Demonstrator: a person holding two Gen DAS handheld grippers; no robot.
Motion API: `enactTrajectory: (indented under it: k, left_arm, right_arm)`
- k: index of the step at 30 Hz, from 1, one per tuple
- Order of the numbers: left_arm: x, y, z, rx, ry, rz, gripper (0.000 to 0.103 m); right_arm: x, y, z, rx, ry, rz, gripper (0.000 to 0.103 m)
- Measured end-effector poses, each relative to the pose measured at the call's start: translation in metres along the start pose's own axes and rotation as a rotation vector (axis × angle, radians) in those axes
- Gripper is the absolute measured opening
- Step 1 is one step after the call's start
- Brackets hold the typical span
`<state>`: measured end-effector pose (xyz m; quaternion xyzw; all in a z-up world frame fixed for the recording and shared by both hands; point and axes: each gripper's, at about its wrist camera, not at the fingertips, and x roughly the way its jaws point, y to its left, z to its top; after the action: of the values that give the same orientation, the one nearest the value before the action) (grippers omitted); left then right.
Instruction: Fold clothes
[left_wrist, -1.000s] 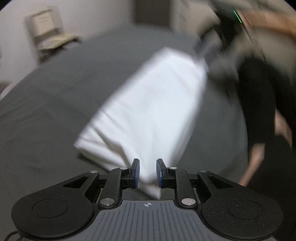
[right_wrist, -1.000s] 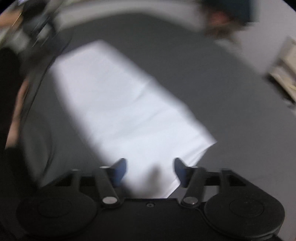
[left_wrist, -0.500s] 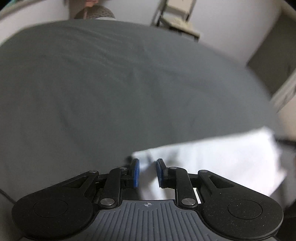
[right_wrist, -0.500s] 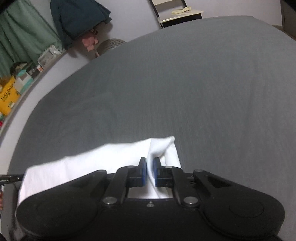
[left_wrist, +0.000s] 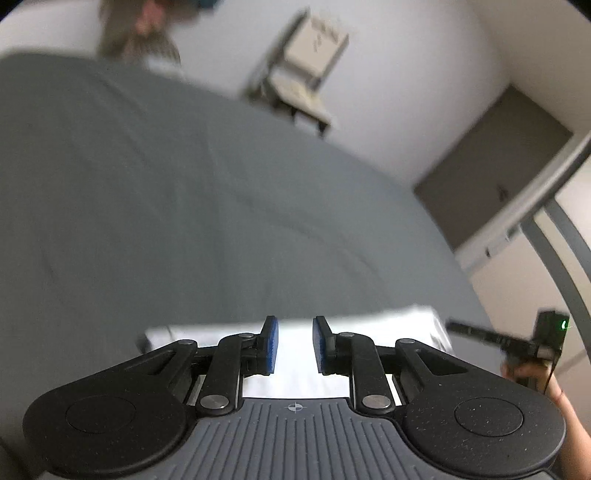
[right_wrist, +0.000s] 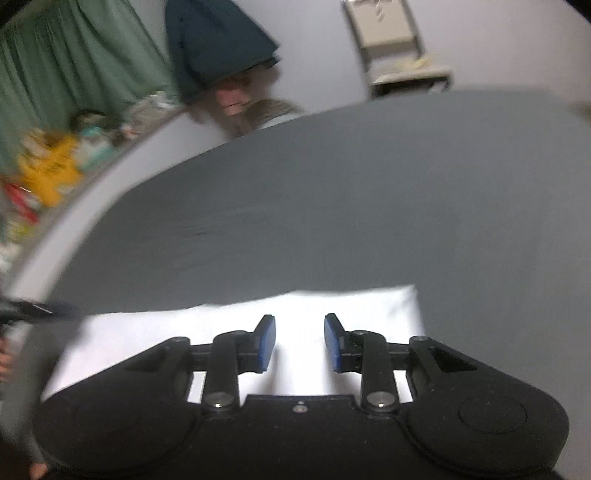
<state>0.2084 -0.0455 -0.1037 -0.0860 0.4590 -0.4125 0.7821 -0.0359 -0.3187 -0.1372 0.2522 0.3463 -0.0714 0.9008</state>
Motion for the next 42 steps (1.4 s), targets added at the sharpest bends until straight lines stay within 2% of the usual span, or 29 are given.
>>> enactTrajectory:
  k: [1, 2, 3, 4, 5, 6, 8, 9, 10, 12, 14, 15, 17, 20, 21, 24, 26, 30, 32, 34, 37, 42]
  left_arm:
    - [0.014, -0.002, -0.003, 0.037, 0.072, 0.053, 0.02]
    - [0.026, -0.003, -0.007, 0.073, 0.142, 0.107, 0.02]
    - [0.034, 0.0, -0.011, 0.099, 0.187, 0.145, 0.02]
    - [0.034, 0.003, -0.014, 0.105, 0.185, 0.136, 0.02]
    - [0.033, 0.006, -0.015, 0.103, 0.184, 0.133, 0.02]
    - [0.029, 0.008, -0.015, 0.086, 0.189, 0.152, 0.02]
    - [0.018, 0.0, -0.019, 0.106, 0.194, 0.215, 0.02]
    - [0.013, -0.006, -0.021, 0.123, 0.193, 0.246, 0.02]
    - [0.009, -0.016, -0.022, 0.157, 0.174, 0.27, 0.02]
    - [0.003, -0.039, -0.021, 0.219, 0.105, 0.28, 0.02]
    - [0.001, -0.068, -0.018, 0.244, 0.001, 0.146, 0.02]
    - [0.002, -0.083, -0.016, 0.26, -0.048, 0.088, 0.02]
    - [0.014, -0.118, -0.015, 0.326, -0.125, 0.039, 0.02]
    - [0.052, -0.166, -0.013, 0.428, -0.127, 0.103, 0.02]
    - [0.066, -0.178, -0.015, 0.414, -0.127, 0.127, 0.02]
    - [0.098, -0.196, -0.028, 0.289, -0.159, 0.15, 0.02]
    - [0.116, -0.189, -0.047, 0.216, -0.158, 0.184, 0.02]
    - [0.147, -0.17, -0.076, 0.166, -0.162, 0.291, 0.02]
    - [0.151, -0.173, -0.085, 0.132, -0.195, 0.288, 0.02]
    - [0.149, -0.175, -0.093, 0.126, -0.197, 0.305, 0.02]
    - [0.118, -0.18, -0.11, 0.175, -0.159, 0.335, 0.02]
    - [0.092, -0.19, -0.136, 0.159, -0.137, 0.329, 0.02]
  right_arm:
    - [-0.002, -0.003, -0.008, 0.004, 0.032, 0.004, 0.029]
    - [0.002, -0.006, -0.011, -0.012, 0.056, -0.03, 0.029]
    - [0.006, -0.009, -0.014, -0.028, 0.079, -0.065, 0.024]
    - [0.009, -0.013, -0.017, -0.044, 0.103, -0.099, 0.009]
    - [0.004, -0.011, -0.018, -0.047, 0.09, -0.106, 0.003]
    - [-0.001, -0.009, -0.02, -0.05, 0.077, -0.113, 0.003]
    - [-0.011, -0.005, -0.023, -0.056, 0.051, -0.127, 0.017]
    - [-0.016, -0.003, -0.024, -0.059, 0.038, -0.133, 0.032]
    - [-0.021, -0.001, -0.025, -0.061, 0.025, -0.14, 0.036]
    - [-0.031, 0.003, -0.028, -0.067, -0.001, -0.154, 0.036]
    - [-0.03, 0.014, -0.02, -0.064, -0.003, -0.055, 0.036]
    - [-0.026, 0.021, -0.017, -0.082, -0.003, -0.043, 0.038]
    - [-0.02, 0.034, -0.014, -0.132, -0.007, -0.048, 0.041]
    - [-0.012, 0.051, -0.015, -0.227, -0.02, -0.102, 0.041]
    - [-0.013, 0.05, -0.015, -0.231, -0.035, -0.119, 0.041]
    - [-0.028, 0.034, -0.019, -0.197, -0.077, -0.167, 0.041]
    - [-0.036, 0.019, -0.023, -0.149, -0.096, -0.183, 0.042]
    - [-0.028, -0.008, -0.016, -0.035, -0.12, -0.182, 0.046]
    - [-0.026, -0.017, -0.014, 0.006, -0.135, -0.171, 0.049]
    - [-0.026, -0.023, -0.012, 0.009, -0.138, -0.167, 0.05]
    - [-0.026, -0.03, -0.011, 0.0, -0.128, -0.182, 0.05]
    - [-0.029, -0.051, -0.013, 0.037, -0.071, -0.216, 0.051]
